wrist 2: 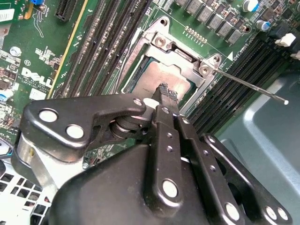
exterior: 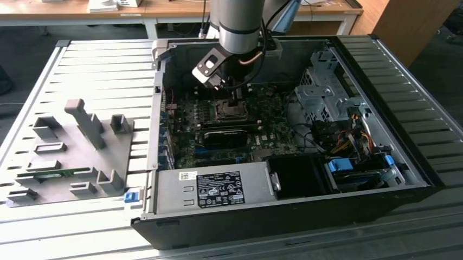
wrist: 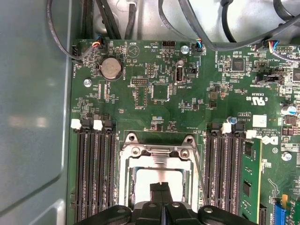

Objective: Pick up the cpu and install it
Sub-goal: 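Install the first cpu locking lever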

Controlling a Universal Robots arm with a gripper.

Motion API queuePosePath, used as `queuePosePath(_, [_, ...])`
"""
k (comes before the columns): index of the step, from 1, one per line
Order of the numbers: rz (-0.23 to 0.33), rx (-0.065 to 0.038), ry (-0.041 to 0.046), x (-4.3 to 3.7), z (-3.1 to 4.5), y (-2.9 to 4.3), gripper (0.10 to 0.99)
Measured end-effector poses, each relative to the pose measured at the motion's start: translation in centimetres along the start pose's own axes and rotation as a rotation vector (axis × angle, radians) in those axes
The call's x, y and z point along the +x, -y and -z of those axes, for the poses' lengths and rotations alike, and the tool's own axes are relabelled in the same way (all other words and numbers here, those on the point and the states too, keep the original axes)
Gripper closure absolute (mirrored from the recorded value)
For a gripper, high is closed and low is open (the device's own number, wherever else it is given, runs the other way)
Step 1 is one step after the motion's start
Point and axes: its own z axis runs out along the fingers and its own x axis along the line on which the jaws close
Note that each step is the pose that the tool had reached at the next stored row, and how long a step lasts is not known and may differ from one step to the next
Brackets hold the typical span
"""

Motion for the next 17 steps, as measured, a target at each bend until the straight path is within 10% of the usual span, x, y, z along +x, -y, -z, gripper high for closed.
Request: queuePosePath(17, [0.000,0.000,0.0002,0.01,0.24,0.00,0.980])
